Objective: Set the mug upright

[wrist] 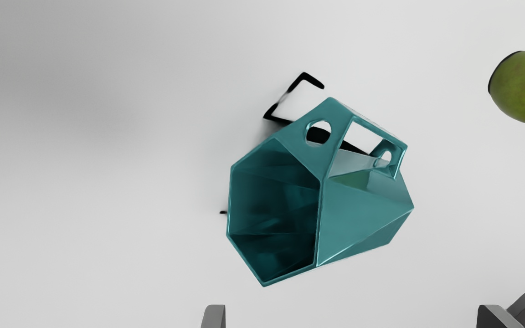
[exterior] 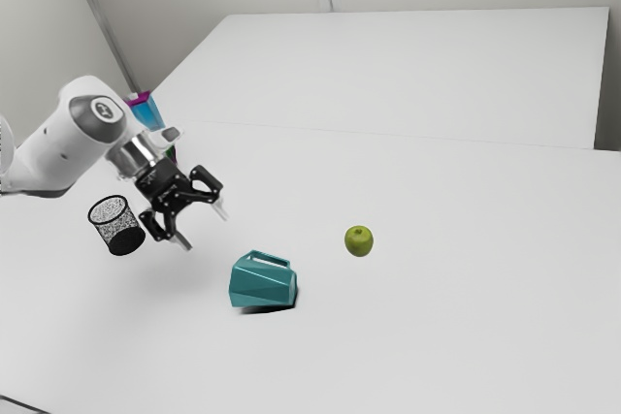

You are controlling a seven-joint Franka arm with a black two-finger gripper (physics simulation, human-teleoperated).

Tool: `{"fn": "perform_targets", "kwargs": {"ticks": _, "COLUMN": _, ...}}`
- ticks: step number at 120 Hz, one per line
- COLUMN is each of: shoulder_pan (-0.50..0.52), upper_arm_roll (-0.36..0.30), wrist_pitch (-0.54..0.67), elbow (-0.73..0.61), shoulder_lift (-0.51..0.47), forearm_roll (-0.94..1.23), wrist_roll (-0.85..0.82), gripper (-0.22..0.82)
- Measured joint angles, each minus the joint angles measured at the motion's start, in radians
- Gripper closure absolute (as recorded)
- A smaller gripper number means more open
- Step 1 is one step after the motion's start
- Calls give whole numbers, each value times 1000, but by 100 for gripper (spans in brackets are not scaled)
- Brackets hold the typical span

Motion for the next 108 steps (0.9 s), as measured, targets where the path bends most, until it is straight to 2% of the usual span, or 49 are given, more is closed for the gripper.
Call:
{"fn": "perform_targets", "kwargs": {"ticks": 41, "shoulder_pan": -20, "upper_arm_roll": -9, "wrist_pitch": 24, "elbow": -4, "shoulder_lift": 157, "forearm_roll": -151, "wrist_roll": -16, "gripper": 0}}
{"fn": "perform_targets", "kwargs": {"ticks": 90, "shoulder_pan": -24, "upper_arm_roll": -56, "wrist_pitch": 47, "elbow": -2, "shoulder_lift": 219, "forearm_roll": -291, "wrist_roll": -24, "gripper": 1}}
{"fn": "perform_targets", "kwargs": {"ticks": 95, "shoulder_pan": -25, "upper_arm_roll": -57, "wrist_pitch": 50, "elbow": -2, "shoulder_lift": 219, "forearm_roll": -295, "wrist_roll": -25, "gripper": 8}}
{"fn": "perform_targets", "kwargs": {"ticks": 108, "shoulder_pan": -27, "upper_arm_roll": -62, "wrist_pitch": 55, "elbow": 4, "shoulder_lift": 215, "forearm_roll": -294, "wrist_roll": -27, "gripper": 38}}
